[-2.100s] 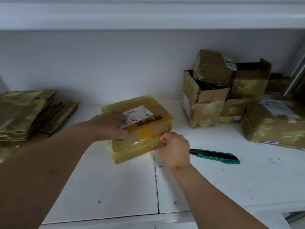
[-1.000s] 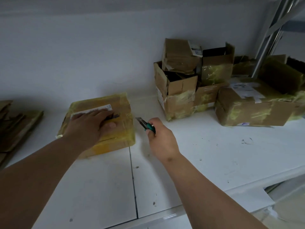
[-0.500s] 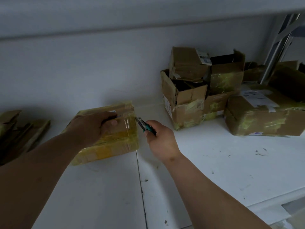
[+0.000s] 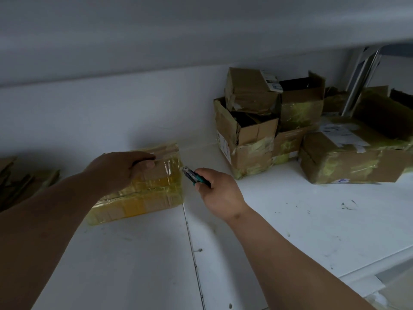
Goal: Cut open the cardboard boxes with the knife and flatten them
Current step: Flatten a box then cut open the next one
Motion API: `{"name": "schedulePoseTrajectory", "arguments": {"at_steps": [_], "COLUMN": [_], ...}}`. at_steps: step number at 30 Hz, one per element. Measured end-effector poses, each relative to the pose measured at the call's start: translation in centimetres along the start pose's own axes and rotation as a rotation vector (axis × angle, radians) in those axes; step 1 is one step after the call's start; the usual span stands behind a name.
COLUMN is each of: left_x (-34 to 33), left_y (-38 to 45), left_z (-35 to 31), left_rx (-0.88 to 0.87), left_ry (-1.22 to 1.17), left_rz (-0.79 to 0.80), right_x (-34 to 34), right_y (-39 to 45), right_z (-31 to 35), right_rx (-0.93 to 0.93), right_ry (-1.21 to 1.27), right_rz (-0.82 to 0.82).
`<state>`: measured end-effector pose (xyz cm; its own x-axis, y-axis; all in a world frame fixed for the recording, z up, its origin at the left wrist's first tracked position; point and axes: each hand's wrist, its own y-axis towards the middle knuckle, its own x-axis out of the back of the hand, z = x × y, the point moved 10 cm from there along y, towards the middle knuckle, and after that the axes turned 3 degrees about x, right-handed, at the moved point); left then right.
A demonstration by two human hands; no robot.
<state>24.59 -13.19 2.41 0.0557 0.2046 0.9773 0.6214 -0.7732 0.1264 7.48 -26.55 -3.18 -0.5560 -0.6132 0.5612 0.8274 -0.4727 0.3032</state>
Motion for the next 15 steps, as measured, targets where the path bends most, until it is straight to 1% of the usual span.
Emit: {"name": "schedulePoseTrajectory", "arguments": {"at_steps": [4, 6, 9, 15], "left_x": [0.2, 0.2, 0.3, 0.3], "left_y": [0.3, 0.2, 0.0, -0.4], "left_z": [0.0, 0.1, 0.0, -1.0], "left_rx": [-0.025, -0.018, 0.006, -0.014], "left_ry": [0.010, -0.009, -0.022, -0.001], "left_rz": [0.002, 0.005, 0.011, 0.037], "right_x": [-0.3, -0.3, -0.2, -0.3], "right_y": [0.3, 0.6, 1.0, 0.6], "right_z": [-0.3, -0.1, 0.4, 0.0], "right_rx": [-0.112, -0.106, -0.063, -0.035], "right_ry": [0.192, 0.187, 0.144, 0.143], "right_rz": [-0.084, -0.100, -0.067, -0.043]}}
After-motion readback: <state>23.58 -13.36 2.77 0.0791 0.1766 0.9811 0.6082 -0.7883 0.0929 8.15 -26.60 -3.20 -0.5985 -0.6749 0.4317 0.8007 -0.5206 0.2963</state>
